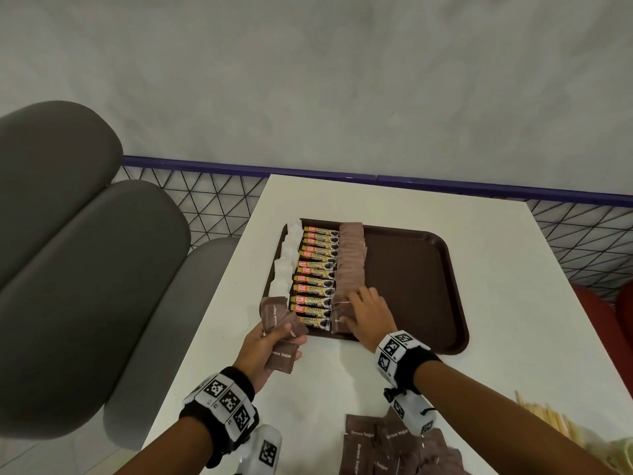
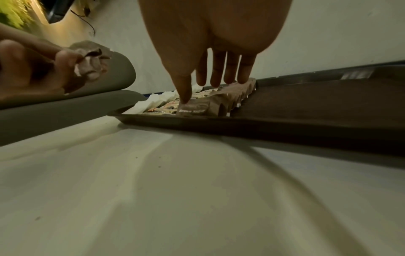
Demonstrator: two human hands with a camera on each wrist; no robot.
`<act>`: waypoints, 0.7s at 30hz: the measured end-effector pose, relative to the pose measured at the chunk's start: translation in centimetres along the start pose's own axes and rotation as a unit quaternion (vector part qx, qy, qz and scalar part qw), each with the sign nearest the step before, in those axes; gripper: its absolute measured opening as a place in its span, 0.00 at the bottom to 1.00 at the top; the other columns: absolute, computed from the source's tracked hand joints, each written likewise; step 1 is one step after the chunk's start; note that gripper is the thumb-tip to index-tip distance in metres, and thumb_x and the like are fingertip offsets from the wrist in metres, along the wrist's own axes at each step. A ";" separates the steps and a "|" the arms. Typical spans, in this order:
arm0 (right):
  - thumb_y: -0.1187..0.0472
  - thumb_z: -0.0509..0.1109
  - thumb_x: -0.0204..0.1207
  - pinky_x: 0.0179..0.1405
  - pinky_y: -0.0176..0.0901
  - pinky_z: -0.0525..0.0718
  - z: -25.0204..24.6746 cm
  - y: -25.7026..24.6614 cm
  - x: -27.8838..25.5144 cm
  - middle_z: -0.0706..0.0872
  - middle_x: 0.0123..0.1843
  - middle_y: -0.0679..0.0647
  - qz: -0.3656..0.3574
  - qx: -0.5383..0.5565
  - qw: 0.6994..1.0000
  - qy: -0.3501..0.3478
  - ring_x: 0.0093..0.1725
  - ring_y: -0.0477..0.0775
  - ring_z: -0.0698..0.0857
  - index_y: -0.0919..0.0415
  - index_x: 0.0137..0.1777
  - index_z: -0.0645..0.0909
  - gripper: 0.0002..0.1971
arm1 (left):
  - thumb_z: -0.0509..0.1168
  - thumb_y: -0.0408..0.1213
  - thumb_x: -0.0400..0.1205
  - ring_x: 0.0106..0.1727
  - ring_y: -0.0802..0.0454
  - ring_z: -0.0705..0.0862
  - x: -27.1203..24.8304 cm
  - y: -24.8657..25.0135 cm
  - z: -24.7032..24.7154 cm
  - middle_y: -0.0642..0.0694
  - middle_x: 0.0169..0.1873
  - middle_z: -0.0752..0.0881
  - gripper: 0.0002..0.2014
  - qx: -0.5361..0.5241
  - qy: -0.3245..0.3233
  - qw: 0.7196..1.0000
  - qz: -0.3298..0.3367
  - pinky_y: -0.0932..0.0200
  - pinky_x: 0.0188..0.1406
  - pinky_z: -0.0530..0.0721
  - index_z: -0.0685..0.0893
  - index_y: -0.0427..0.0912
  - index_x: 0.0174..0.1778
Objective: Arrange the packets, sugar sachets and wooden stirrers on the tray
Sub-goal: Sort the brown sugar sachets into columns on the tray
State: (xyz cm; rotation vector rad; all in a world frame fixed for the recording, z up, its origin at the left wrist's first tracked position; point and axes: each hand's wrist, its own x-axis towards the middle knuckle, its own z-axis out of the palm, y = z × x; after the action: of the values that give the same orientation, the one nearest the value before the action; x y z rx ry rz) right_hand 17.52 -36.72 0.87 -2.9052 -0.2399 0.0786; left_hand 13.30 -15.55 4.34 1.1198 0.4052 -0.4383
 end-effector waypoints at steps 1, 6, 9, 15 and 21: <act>0.50 0.61 0.79 0.63 0.43 0.70 -0.1 -0.1 -0.1 0.73 0.67 0.53 0.001 0.018 1.000 0.004 0.66 0.54 0.70 0.56 0.68 0.71 0.20 | 0.63 0.29 0.81 0.36 0.48 0.90 0.0 0.0 0.0 0.35 0.48 0.87 0.09 0.004 0.001 1.000 0.002 0.56 0.28 0.87 0.80 0.39 0.57; 0.53 0.61 0.81 0.61 0.40 0.73 -0.9 -2.0 -0.2 0.77 0.61 0.53 -0.021 0.261 0.965 -0.005 0.60 0.47 0.71 0.57 0.64 0.75 0.15 | 0.62 0.36 0.83 0.37 0.46 0.91 0.1 0.0 0.5 0.38 0.50 0.87 0.11 0.028 0.004 1.000 -0.001 0.56 0.26 0.86 0.80 0.40 0.60; 0.54 0.62 0.81 0.56 0.44 0.80 -1.0 -3.6 -0.3 0.78 0.55 0.52 -0.029 0.354 0.934 -0.043 0.53 0.48 0.77 0.59 0.62 0.77 0.14 | 0.62 0.40 0.83 0.37 0.42 0.90 0.2 0.0 1.1 0.38 0.50 0.87 0.12 0.031 -0.005 1.000 0.002 0.56 0.25 0.85 0.81 0.40 0.60; 0.53 0.69 0.76 0.43 0.36 0.75 -0.8 -4.7 -0.4 0.78 0.39 0.44 0.014 0.440 0.894 -0.087 0.39 0.41 0.76 0.54 0.44 0.75 0.07 | 0.59 0.47 0.84 0.39 0.42 0.89 0.7 0.2 2.4 0.34 0.49 0.88 0.16 0.047 -0.008 0.999 0.003 0.54 0.26 0.86 0.82 0.40 0.60; 0.64 0.72 0.74 0.44 0.45 0.81 -1.1 -3.9 0.1 0.79 0.36 0.49 0.061 0.514 0.854 -0.058 0.41 0.50 0.78 0.50 0.34 0.73 0.12 | 0.63 0.49 0.81 0.41 0.46 0.86 1.2 0.2 3.2 0.36 0.50 0.87 0.19 0.077 -0.007 0.997 -0.012 0.54 0.26 0.86 0.84 0.38 0.59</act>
State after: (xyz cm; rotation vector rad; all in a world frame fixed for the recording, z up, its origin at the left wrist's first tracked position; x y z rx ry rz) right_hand 17.09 -33.17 2.86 -1.8346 -0.0050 0.3005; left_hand 14.73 -18.57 5.06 1.2614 0.3779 -0.5056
